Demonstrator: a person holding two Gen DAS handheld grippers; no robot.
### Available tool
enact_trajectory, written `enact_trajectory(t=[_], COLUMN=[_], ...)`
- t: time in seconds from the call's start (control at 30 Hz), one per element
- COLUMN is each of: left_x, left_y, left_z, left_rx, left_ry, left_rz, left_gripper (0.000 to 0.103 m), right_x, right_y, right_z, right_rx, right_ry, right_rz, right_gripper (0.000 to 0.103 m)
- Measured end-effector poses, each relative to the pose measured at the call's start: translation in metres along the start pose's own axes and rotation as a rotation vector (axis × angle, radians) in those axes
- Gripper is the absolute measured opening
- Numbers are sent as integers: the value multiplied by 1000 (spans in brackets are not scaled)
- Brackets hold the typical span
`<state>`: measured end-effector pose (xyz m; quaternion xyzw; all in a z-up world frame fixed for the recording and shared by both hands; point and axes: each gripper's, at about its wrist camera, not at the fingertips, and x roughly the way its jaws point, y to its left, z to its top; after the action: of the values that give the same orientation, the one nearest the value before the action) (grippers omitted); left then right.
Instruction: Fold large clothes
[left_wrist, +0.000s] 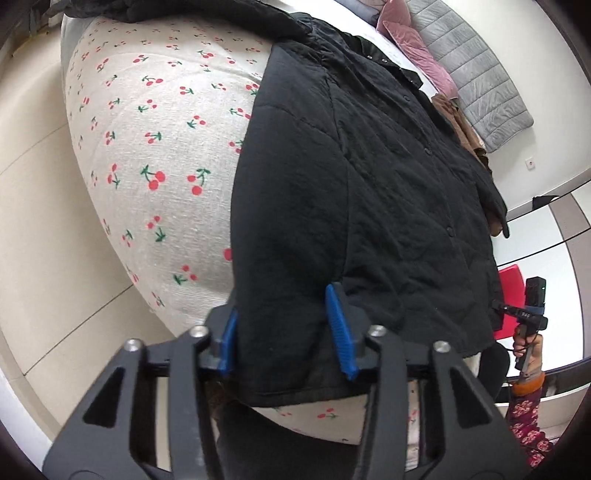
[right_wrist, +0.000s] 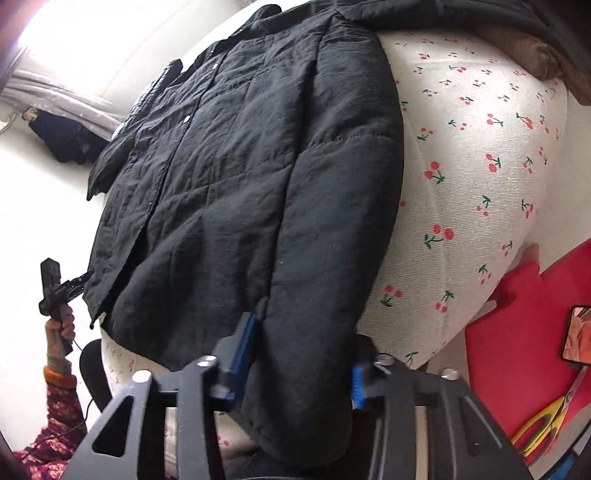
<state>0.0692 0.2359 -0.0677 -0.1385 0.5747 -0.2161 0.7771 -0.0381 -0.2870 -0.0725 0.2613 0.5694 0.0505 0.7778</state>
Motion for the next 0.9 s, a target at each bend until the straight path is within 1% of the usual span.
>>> enact_trajectory(t=[0.03, 0.07, 0.1, 0.13, 0.2, 0.23, 0.27, 0.3, 0.33, 0.4, 0.43, 0.47, 0.5, 0.53, 0.57, 0.6, 0.63, 0.67, 0.7, 0.73, 0.77, 0.83, 0.87, 0.9], left_x=[-4, -8, -14, -23, -46, -56, -62, -65, -63, -44, -33, -23, -20, -22, -28, -36, -44, -50, -53, -52, -48, -29, -17, -3], left_y=[-5, -9, -13, -17, -28, -35, -45, -55, -66, -82, -85, -85, -82, -80, -79, -80, -83, -89, -99, -111, -125, -158, -172, -185], left_z=[-3, -5, -7, -8, -11, -13, -16, -20, -26, -39, -46, -52, -55, -54, -50, -44, -37, -30, -22, -15, -9, 3, 7, 11], left_rx=[13, 19, 3, -16, -29, -20, 8, 49, 101, 219, 267, 306, 317, 311, 292, 268, 248, 239, 246, 262, 283, 341, 375, 412], left_ry=[-9, -17, -25, -40, -93, -106, -103, -92, -65, 45, 99, 141, 147, 128, 94, 48, -9, -67, -116, -146, -162, -180, -187, -188], left_rz=[5, 18, 16, -6, -76, -103, -112, -89, -37, 117, 212, 304, 362, 389, 387, 378, 373, 368, 355, 341, 320, 264, 239, 217], left_gripper=[16, 9, 7, 7, 6, 6, 6, 7, 8, 17, 20, 26, 27, 27, 30, 41, 48, 62, 65, 65, 66, 73, 77, 78], right_x=[-5, -11, -19, -29, -57, -71, -82, -89, -91, -83, -75, -67, -64, -64, -67, -72, -75, -79, -80, -78, -75, -58, -50, -37], right_y=[4, 7, 11, 14, 16, 15, 14, 12, 12, 6, 2, -2, -4, -1, 3, 6, 10, 15, 22, 28, 35, 49, 55, 62], right_z=[-1, -1, 0, 1, 2, 3, 5, 6, 7, 9, 8, 7, 7, 9, 12, 15, 19, 24, 30, 32, 39, 54, 61, 68], right_rx=[-15, -27, -40, -47, -50, -52, -51, -51, -58, -55, -46, -38, -37, -42, -46, -45, -45, -50, -61, -75, -87, -100, -108, -119], right_ry=[-13, -31, -52, -80, -154, -183, -201, -204, -188, -117, -73, -24, -5, -12, -35, -71, -109, -153, -189, -215, -233, -257, -259, -257], right_rz=[12, 1, -28, -43, -35, -32, -40, -60, -97, -182, -218, -258, -302, -327, -327, -317, -312, -316, -318, -311, -295, -259, -257, -263], right_gripper=[13, 8, 8, 7, 6, 6, 6, 6, 7, 13, 17, 21, 23, 27, 33, 38, 53, 65, 68, 69, 71, 73, 74, 74])
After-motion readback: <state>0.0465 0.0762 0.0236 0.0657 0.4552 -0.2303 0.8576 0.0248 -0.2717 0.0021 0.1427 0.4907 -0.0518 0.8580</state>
